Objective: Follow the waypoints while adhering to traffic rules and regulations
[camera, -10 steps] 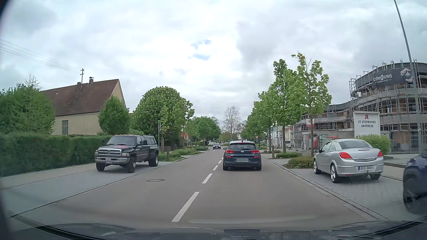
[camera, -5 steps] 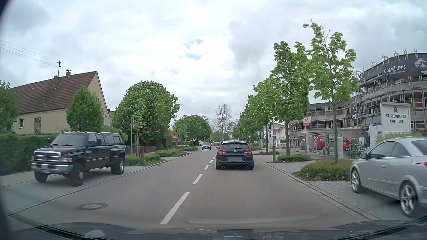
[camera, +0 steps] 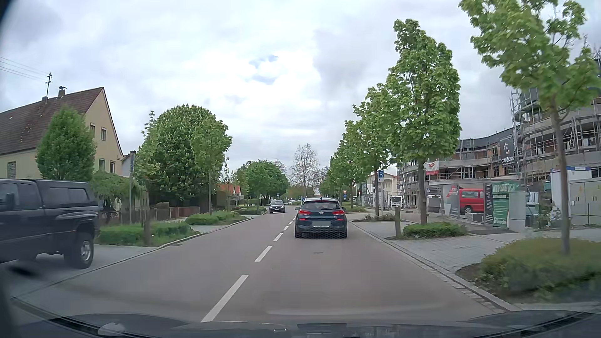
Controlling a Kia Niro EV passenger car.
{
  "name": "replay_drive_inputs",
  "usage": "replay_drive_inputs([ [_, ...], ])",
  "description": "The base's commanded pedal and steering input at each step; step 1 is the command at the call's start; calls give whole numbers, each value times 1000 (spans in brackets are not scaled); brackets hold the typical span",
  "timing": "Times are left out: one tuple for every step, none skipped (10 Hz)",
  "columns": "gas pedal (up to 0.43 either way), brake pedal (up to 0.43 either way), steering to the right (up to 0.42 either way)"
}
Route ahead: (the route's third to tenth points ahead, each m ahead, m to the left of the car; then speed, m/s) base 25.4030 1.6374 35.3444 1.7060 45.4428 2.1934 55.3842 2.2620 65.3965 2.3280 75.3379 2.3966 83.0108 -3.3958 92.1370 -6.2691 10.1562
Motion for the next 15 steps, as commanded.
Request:
replay_drive_inputs([
  [260,12,6],
  [260,6,4],
  [260,12,-3],
  [260,12,-9],
  [260,12,-10],
  [260,6,-10],
  [260,6,-9],
  [240,12,-9],
  [220,12,-8],
  [189,6,-8],
  [130,12,-8],
  [110,12,-8],
  [98,12,-8],
  [87,12,-7],
  [87,12,-8],
])
